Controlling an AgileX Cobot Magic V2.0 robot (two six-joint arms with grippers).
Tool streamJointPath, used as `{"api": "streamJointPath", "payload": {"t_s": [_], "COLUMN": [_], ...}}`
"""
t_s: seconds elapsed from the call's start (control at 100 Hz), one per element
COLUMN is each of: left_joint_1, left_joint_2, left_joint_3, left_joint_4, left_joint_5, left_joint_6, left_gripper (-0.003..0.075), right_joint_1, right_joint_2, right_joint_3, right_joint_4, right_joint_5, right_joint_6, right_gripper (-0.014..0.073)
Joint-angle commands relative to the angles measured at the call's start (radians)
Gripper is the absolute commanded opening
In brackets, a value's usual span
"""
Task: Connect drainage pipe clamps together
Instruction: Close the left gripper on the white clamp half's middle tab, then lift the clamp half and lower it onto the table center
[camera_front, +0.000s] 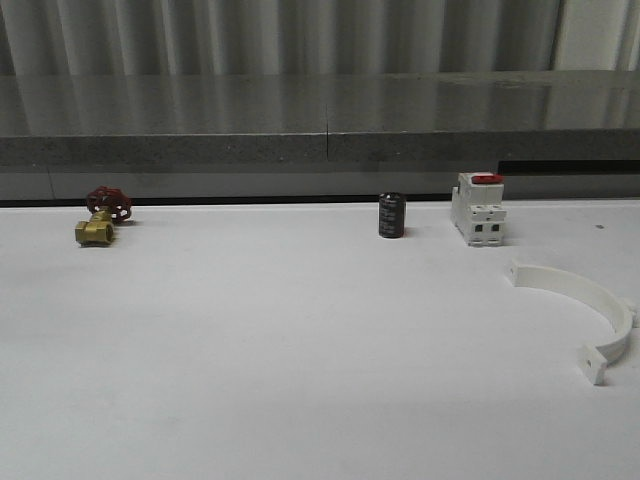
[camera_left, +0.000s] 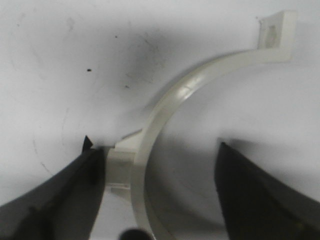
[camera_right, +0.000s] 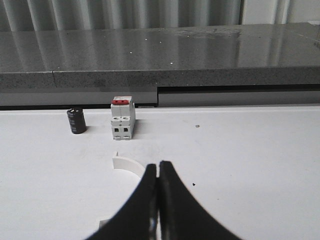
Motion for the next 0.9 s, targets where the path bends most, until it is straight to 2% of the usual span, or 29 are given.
{"api": "streamJointPath", "payload": {"t_s": [0.0,0.08,0.2,0.4,0.55,0.69,0.89], "left_joint_1": [0.003,0.003,0.003,-0.011,-0.073,-0.178,-0.398], "left_joint_2": [-0.051,-0.068,-0.106,-0.200,-0.268,-0.303,-0.299], "left_joint_3": [-0.024,-0.024,-0.024,-0.024,-0.024,-0.024,-0.024], "left_joint_4": [-0.016,-0.016,-0.018,-0.063,-0.092,-0.104,-0.090], "left_joint_5": [-0.014,-0.015,-0.016,0.043,0.124,0.162,0.139], "left_joint_6": [0.000,0.000,0.000,0.000,-0.012,-0.097,-0.223], "left_gripper": [0.0281,0.0164,0.0075,0.0071,0.0071,0.0071,0.0071], "right_joint_1": [-0.005,-0.005,-0.005,-0.005,-0.005,-0.005,-0.005], "right_joint_2": [-0.020,-0.020,-0.020,-0.020,-0.020,-0.020,-0.020], "right_joint_3": [-0.016,-0.016,-0.016,-0.016,-0.016,-0.016,-0.016], "right_joint_4": [0.004,0.004,0.004,0.004,0.004,0.004,0.004], "right_joint_5": [-0.082,-0.082,-0.082,-0.082,-0.082,-0.082,-0.082], "right_joint_6": [-0.008,-0.008,-0.008,-0.008,-0.008,-0.008,-0.008], "right_gripper": [-0.0067,-0.0067,-0.0067,-0.0067,-0.0067,-0.0067,-0.0067]}}
